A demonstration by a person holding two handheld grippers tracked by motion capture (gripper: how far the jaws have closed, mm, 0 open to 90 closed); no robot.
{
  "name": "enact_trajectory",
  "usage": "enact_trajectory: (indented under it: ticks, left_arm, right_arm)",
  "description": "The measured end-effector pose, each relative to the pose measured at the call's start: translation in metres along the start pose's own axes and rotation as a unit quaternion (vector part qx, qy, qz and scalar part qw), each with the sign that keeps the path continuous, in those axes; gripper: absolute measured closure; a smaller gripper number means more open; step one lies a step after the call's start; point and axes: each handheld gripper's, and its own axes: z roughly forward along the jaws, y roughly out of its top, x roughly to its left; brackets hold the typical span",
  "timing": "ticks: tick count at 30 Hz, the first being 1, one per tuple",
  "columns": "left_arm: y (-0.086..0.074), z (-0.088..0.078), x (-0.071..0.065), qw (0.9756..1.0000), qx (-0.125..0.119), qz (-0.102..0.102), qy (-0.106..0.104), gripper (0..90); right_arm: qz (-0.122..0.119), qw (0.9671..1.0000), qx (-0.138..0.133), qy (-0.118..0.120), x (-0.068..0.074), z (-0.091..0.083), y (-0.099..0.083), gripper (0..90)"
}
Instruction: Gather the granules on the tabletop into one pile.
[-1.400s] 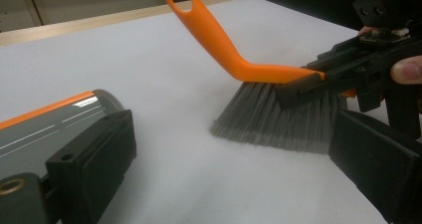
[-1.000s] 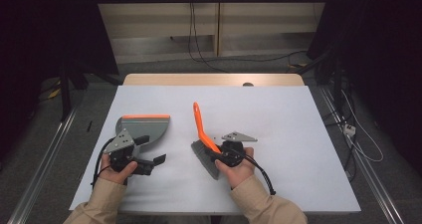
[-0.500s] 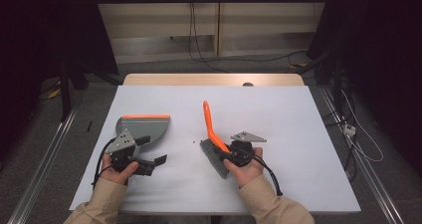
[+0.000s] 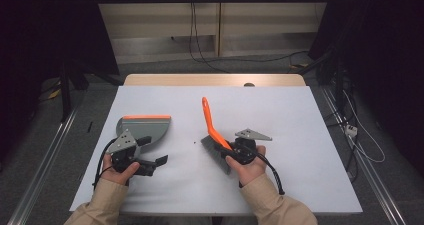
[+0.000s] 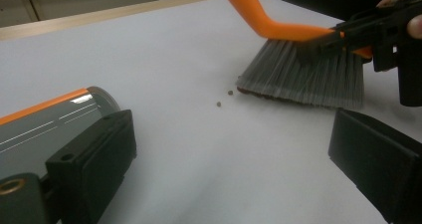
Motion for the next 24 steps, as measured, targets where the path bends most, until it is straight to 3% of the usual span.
enact_trajectory:
  ticks: [4,10,14,16,24]
  left_arm:
    - [0.0,0.0,0.0,1.0,-0.001,-0.003,-0.001,4.7]
    - [0.0,-0.002,0.002,1.0,-0.004,-0.006,0.0,4.7]
    - [0.0,-0.003,0.003,1.0,-0.006,-0.006,-0.002,4.7]
    - [0.0,-0.003,0.003,0.9999,-0.007,-0.008,-0.001,4.7]
    - [0.0,-0.002,0.001,1.0,-0.004,0.0,0.001,4.7]
  right_arm:
    - [0.001,0.9999,-0.009,0.01,0.009,0.011,0.008,71.3]
    - [0.005,0.9996,0.009,0.027,0.03,0.043,0.007,71.3]
    - [0.006,0.9994,0.029,0.016,0.035,0.061,0.006,71.3]
    - [-0.007,0.9994,0.034,-0.002,0.033,0.061,0.005,71.2]
    - [0.015,0.9987,0.039,-0.03,0.01,0.037,0.002,71.0]
